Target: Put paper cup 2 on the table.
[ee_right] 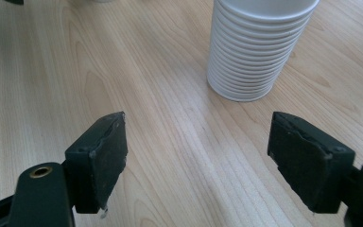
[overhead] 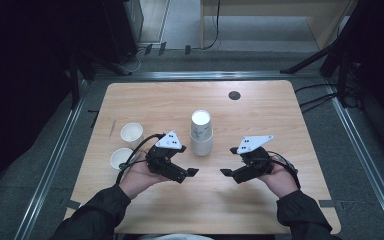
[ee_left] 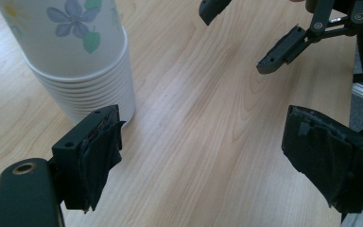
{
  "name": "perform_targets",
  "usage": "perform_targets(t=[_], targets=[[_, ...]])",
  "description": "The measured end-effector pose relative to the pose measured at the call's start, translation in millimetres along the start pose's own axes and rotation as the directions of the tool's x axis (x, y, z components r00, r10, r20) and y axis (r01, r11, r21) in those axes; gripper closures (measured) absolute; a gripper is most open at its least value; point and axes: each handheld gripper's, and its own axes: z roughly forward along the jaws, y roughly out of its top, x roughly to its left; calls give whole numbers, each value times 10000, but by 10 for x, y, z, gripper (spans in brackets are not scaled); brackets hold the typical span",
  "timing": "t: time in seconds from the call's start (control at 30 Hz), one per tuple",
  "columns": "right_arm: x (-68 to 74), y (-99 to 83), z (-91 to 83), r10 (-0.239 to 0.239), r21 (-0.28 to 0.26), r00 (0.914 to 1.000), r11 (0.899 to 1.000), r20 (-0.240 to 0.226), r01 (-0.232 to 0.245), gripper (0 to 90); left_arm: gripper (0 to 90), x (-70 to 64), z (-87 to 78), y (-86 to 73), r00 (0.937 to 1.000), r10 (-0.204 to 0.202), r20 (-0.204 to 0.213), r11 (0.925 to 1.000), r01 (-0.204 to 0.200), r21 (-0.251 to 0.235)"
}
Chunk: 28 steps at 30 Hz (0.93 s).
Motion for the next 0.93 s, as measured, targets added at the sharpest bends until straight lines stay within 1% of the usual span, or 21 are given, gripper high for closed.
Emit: perform_targets(t=[0.07, 0.23, 0.43, 0.7, 0.73, 0.93], targets=[[2, 1, 0, -15, -9, 10000, 10000, -8, 15, 209, 131, -10, 11, 2, 10000, 66, -15, 10000, -66, 21], [3, 0, -2, -16, 2, 10000, 10000, -9, 16, 209, 131, -7, 21, -2, 10000, -45, 27, 10000, 46, -49], [5, 2, 3, -61, -1, 10000, 10000, -16, 61, 209, 131, 8, 29, -11, 9999, -73, 69, 10000, 73, 67], [4, 3, -2, -57, -16, 10000, 10000, -18, 57, 209, 131, -2, 53, -17, 9999, 57, 142, 9997, -60, 220], [4, 3, -2, -65, -14, 10000, 10000, -19, 65, 209, 131, -8, 59, -18, 9998, 27, 204, 9997, -31, 236], [7, 4, 1, -76, 0, 10000, 10000, -38, 76, 209, 131, -14, 64, -20, 9998, 113, 157, 9995, -118, 304]])
